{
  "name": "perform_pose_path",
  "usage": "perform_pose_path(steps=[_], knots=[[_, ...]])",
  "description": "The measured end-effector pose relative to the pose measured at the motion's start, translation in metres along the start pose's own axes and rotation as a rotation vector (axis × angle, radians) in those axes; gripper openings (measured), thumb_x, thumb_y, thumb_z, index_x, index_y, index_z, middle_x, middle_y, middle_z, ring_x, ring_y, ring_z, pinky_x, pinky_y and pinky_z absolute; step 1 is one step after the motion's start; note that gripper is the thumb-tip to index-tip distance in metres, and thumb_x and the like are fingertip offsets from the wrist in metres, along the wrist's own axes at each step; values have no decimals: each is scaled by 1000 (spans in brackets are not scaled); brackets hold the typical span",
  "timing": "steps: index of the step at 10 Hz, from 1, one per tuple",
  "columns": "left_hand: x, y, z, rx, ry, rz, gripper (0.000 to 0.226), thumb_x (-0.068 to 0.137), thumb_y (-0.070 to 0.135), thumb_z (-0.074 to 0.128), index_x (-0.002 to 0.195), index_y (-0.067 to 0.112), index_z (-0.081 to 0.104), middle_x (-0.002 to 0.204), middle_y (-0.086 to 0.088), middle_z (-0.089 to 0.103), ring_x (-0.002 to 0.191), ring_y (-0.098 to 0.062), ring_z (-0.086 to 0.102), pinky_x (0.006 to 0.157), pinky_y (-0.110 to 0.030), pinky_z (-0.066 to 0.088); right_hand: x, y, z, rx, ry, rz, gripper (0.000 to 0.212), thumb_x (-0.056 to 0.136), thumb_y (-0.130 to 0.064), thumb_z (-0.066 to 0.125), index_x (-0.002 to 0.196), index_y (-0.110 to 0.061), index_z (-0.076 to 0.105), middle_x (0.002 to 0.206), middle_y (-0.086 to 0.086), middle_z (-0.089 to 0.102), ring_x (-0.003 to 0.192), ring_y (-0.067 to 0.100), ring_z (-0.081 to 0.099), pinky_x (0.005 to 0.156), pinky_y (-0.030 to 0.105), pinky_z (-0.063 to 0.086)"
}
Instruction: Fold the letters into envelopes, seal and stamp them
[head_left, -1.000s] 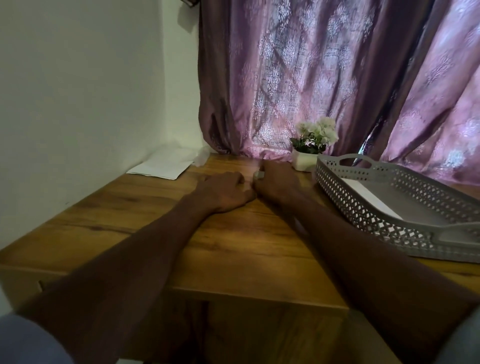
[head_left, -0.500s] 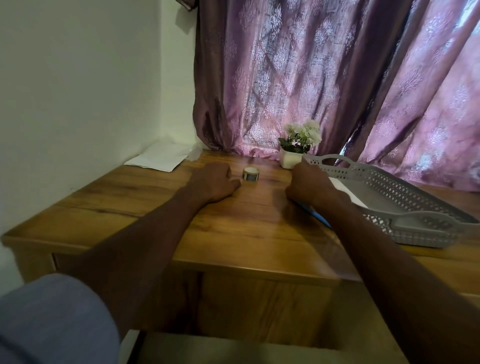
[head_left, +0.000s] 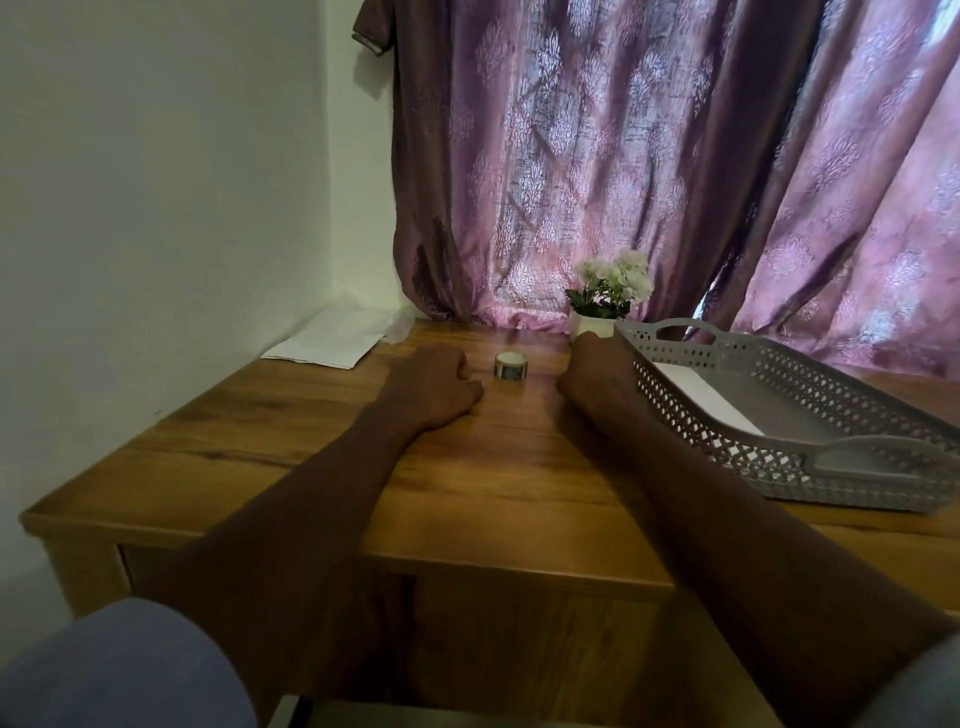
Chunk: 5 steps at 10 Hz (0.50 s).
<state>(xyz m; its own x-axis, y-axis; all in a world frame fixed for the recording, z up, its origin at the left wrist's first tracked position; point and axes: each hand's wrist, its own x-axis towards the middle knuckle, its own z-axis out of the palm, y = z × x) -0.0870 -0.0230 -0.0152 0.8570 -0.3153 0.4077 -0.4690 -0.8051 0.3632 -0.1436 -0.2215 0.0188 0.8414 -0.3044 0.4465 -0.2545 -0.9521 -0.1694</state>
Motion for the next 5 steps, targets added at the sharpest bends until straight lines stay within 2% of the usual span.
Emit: perform_pose_path(steps=[1,2,3,4,5], knots=[[0,0,-1,4,14,2,24,90,46,66,95,23,63,98,2,64,93,-20,59,81,-38,48,-3,-1,9,-51,12,2,29,93,-18,66,119,-5,59,120,20,66,110,34,65,88,38,53],[-3,5,-2,2,37,11,21,91,42,66,92,21,64,95,1,65,92,-20,60,83,-40,51,-10,1,6,-119,54,-28,23,95,-22,62,111,-5,65,114,16,69,104,31,66,87,39,53],[-10,12,-8,-7,134,39,15,92,34,64,91,20,67,96,-1,67,92,-21,62,82,-42,53,-28,-9,0,-110,158,-93,30,97,-29,57,117,-8,66,117,12,65,109,30,59,93,42,49],[-22,19,-16,24,286,78,18,93,31,60,95,17,71,101,-4,71,96,-24,64,83,-42,54,-58,-26,-1,28,270,-247,41,99,-36,48,132,-13,56,134,9,57,125,29,51,105,48,42],[-35,25,-19,109,286,85,31,96,35,56,117,15,68,120,-8,70,112,-28,62,92,-41,50,-73,-29,-3,53,300,-328,52,100,-42,44,147,-18,46,155,5,46,142,24,40,114,49,32]])
